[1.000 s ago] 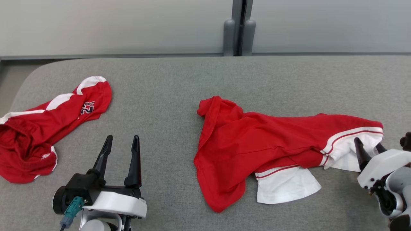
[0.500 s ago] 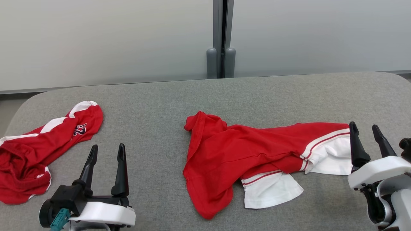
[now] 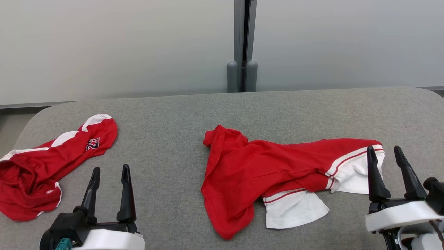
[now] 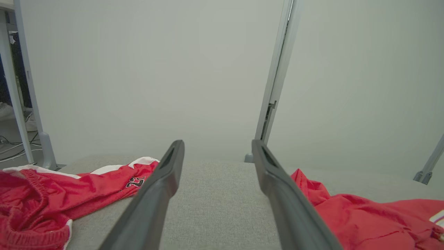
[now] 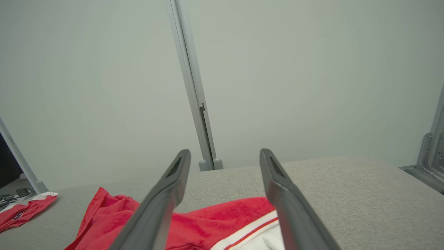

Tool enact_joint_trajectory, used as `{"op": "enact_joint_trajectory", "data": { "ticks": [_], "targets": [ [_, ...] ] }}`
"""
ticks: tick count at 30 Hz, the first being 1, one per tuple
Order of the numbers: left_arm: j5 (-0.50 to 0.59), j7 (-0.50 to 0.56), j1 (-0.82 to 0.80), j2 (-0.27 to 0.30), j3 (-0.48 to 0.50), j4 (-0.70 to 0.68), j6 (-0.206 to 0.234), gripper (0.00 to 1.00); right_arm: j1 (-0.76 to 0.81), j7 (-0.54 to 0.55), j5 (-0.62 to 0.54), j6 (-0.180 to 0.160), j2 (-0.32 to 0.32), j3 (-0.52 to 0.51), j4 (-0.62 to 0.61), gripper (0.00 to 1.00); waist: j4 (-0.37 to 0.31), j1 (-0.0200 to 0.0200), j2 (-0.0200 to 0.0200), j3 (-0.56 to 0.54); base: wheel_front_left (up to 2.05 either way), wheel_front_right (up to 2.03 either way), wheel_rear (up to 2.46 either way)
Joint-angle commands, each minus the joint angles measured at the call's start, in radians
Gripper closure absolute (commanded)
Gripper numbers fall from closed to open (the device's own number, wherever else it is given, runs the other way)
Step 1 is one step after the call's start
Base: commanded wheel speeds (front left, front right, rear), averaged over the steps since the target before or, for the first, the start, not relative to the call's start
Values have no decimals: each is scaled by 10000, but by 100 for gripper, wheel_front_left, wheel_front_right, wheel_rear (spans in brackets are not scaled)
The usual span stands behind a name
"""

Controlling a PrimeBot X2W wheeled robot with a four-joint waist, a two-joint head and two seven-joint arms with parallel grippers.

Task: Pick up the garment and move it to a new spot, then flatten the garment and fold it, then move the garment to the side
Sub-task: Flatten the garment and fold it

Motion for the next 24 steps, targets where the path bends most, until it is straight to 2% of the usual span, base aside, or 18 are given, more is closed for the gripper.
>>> {"op": "enact_joint_trajectory", "data": {
  "ticks": [1, 24],
  "targets": [
    [-84, -2, 119, -17, -39, -10, 62, 0, 188, -88, -168, 16, 31, -118, -67, 0, 17, 0, 0, 4, 0, 0, 0],
    [55, -2, 5, -73, -311, 225, 64, 0, 56, -87, -597, 16, 120, -141, -122, 0, -120, 0, 0, 36, 0, 0, 0]
  ]
}}
